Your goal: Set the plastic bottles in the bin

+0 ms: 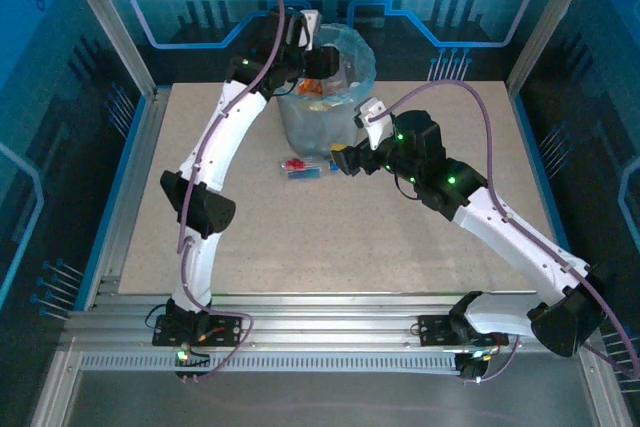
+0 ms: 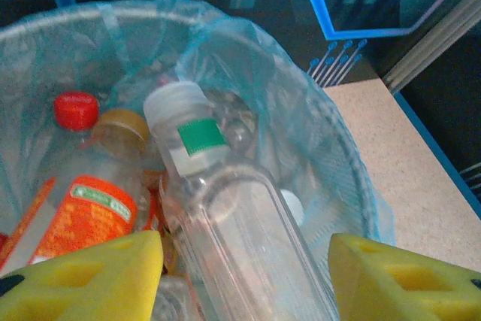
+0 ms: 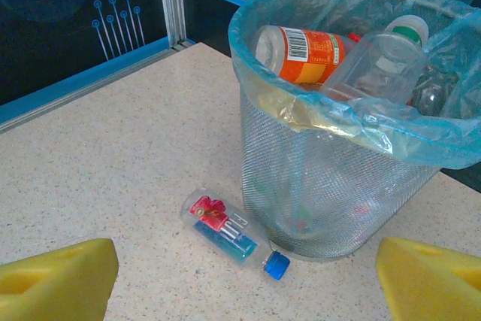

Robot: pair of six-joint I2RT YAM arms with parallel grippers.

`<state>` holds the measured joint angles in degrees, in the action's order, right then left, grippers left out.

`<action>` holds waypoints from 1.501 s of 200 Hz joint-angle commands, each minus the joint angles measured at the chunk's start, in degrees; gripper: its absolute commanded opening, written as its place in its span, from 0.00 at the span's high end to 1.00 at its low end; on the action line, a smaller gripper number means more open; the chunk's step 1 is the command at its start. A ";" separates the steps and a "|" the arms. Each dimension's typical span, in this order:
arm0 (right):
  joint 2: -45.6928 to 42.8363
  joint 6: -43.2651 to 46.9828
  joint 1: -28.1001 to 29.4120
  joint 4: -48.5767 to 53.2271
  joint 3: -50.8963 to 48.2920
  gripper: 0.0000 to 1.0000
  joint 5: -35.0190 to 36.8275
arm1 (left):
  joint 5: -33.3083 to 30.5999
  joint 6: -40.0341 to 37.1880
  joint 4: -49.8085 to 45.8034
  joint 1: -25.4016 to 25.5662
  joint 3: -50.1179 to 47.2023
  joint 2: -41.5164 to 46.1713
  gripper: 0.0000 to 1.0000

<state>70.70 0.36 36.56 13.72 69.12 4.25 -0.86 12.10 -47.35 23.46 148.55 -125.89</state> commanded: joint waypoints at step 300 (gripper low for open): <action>37.02 41.89 -11.42 -20.62 -3.00 0.07 -25.01 | -14.33 -0.88 14.18 -2.28 -77.59 74.13 0.15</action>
<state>104.09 33.50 25.80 -5.23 62.19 -17.76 -11.05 10.59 -33.30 21.96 72.38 -55.57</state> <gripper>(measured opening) 0.926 0.840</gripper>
